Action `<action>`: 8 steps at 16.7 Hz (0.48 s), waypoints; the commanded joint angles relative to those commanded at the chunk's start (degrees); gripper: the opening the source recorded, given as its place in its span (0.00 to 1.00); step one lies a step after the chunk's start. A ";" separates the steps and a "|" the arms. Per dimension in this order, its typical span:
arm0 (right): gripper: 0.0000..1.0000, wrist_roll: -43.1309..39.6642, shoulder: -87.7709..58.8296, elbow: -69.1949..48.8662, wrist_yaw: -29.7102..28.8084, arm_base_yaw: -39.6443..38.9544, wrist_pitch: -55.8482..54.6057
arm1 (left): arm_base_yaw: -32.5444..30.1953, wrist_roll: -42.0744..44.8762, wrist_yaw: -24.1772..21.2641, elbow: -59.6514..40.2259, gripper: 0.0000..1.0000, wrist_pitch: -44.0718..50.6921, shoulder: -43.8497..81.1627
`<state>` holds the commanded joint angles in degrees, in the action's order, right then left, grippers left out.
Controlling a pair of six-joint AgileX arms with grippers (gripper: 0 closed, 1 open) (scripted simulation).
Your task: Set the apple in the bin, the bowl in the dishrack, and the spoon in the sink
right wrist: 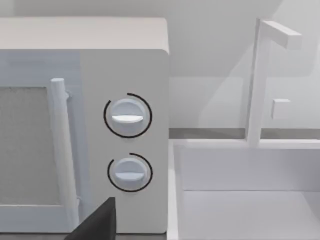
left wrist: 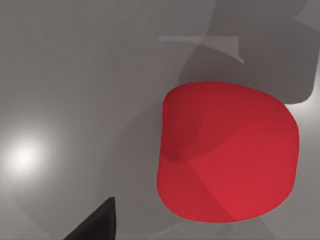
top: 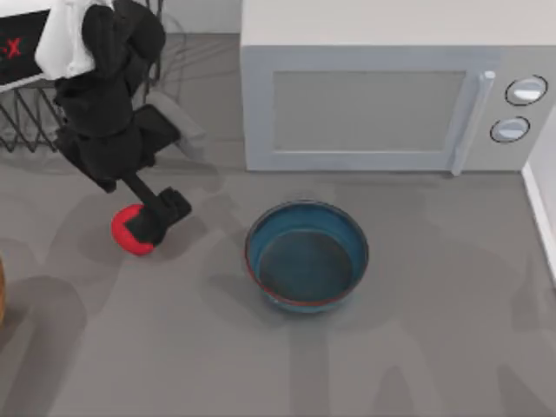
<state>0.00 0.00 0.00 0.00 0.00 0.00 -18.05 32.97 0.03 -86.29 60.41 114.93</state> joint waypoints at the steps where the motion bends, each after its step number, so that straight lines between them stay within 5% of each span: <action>1: 1.00 0.00 0.00 0.00 0.00 0.00 0.00 | 0.22 0.08 -0.15 -1.08 1.00 0.65 0.83; 8: 1.00 0.00 0.00 0.00 0.00 0.00 0.00 | 0.69 0.16 -0.53 -3.05 1.00 1.63 1.99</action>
<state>0.00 0.00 0.00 0.00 0.00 0.00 -17.37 33.14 -0.50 -89.34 62.04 116.91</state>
